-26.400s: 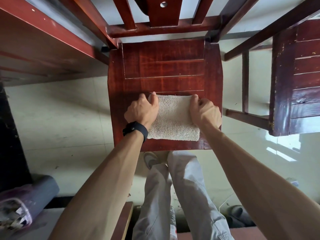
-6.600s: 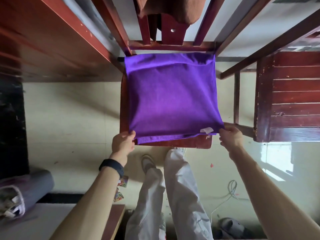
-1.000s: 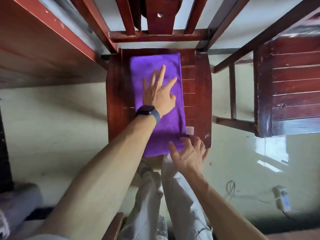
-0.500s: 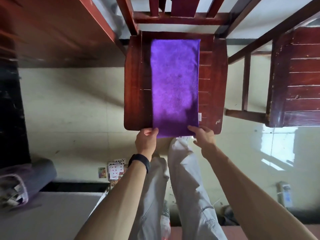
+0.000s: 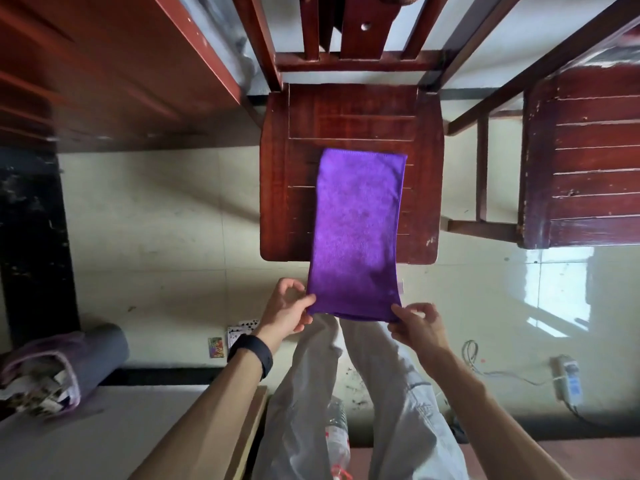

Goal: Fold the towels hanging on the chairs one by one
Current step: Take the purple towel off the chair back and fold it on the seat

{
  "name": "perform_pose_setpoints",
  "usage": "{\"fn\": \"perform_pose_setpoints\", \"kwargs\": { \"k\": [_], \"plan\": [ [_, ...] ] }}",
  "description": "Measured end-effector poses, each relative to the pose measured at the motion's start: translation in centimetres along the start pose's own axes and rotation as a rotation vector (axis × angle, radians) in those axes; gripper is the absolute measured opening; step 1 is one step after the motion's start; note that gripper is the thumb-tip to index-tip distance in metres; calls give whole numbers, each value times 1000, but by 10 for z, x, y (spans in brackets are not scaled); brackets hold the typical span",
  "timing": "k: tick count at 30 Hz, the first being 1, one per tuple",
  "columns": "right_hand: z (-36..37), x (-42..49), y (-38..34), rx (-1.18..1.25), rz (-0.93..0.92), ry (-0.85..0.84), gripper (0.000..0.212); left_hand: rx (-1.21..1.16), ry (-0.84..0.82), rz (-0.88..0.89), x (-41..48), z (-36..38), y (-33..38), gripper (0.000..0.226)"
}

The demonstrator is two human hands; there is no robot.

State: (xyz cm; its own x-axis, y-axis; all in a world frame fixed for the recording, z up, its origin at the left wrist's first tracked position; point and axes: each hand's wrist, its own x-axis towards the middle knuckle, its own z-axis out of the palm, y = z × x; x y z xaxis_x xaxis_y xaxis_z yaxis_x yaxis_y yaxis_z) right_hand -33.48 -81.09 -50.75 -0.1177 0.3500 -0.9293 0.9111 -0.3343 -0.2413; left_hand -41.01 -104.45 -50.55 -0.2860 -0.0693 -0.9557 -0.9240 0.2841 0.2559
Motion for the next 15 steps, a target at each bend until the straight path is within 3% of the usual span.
{"fn": "perform_pose_setpoints", "kwargs": {
  "k": [4, 6, 10, 12, 13, 15],
  "plan": [
    [-2, -27, -33, -10, -162, -19, 17, 74, -97, 88, -16, -14, 38, 6],
    [-2, -33, -61, -6, -242, -39, 9, 72, -154, 88, -15, -18, 69, 12],
    [-1, -23, -119, 31, -319, -198, 13, 94, -307, 176, 0, -29, 133, 25],
    [1, -6, -142, -38, -393, -215, 23, 270, -238, 299, 16, -27, 156, 19],
    [4, 6, -152, -115, -450, -162, 22, 345, -179, 381, 26, -23, 165, 14],
    [13, 31, -168, -345, -584, 27, 17, 462, -44, 528, 49, -14, 179, 28]
  ]
}}
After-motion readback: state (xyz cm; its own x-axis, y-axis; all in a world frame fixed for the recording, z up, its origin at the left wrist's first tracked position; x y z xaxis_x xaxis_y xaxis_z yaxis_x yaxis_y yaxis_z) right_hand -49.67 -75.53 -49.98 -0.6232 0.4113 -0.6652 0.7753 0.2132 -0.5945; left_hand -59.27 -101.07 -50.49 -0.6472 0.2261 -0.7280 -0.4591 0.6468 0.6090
